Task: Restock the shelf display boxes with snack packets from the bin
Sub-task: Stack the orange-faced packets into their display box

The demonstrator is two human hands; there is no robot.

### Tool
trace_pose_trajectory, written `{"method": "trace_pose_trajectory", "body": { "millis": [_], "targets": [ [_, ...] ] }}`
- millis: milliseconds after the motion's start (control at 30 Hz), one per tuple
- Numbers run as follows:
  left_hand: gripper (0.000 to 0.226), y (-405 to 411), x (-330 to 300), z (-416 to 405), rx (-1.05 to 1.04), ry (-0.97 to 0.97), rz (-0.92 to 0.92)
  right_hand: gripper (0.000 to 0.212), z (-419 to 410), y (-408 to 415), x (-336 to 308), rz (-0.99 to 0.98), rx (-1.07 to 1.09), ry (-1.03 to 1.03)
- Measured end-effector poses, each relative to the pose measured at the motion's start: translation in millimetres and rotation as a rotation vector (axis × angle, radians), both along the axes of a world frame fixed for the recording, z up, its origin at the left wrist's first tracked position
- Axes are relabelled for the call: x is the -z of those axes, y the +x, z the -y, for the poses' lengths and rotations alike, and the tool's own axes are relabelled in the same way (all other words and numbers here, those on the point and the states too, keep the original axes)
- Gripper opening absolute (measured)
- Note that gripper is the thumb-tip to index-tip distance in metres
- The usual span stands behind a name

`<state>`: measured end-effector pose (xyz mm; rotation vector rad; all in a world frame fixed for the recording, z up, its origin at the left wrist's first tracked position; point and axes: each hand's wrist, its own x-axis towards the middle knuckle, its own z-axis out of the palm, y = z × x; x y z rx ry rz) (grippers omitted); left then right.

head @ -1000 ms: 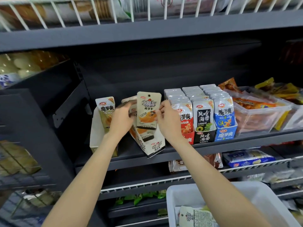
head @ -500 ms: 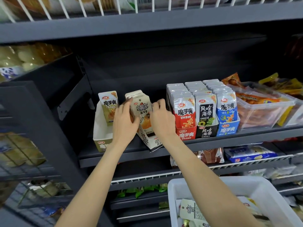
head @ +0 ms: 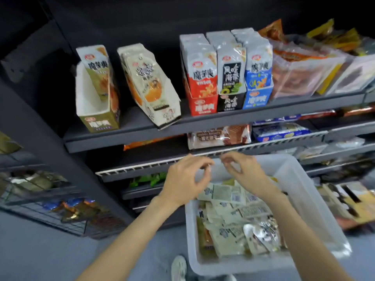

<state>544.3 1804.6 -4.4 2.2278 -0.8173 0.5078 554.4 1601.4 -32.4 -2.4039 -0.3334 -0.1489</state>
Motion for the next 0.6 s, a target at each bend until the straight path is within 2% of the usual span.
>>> {"method": "trace_pose_trajectory", "body": {
  "millis": [67,133,200,300,400,467,600],
  "targets": [
    [0.026,-8.4,24.2,18.7,0.031,0.234,-0.253,0.02,21.6,-16.8,27.6,-0.161,-0.006,-0.113],
    [0.035,-12.4,48.6,34.9,0.062,0.411,-0.432,0.024,34.4,-31.4,45.3,-0.267,-0.005,-0.287],
    [0.046,-11.4,66.9,47.5,0.072,0.518,-0.527,0.033,41.5,-42.2,54.3,-0.34,-0.021,-0.391],
    [0.059,-0.5,88.5,59.4,0.027,0.624,-0.635,0.053,43.1,-54.1,60.9,-0.39,-0.082,-0.441],
    [0.071,10.3,101.4,64.6,0.057,0.742,-0.719,0.064,41.8,-62.1,68.1,-0.411,-0.05,-0.362],
    [0.068,14.8,106.4,64.3,0.089,0.778,-0.724,0.069,42.1,-62.6,72.0,-0.399,0.021,-0.348],
    [0.06,18.6,114.2,60.1,0.1,0.864,-0.617,0.07,42.5,-60.7,71.4,-0.366,0.054,-0.536]
  ]
}}
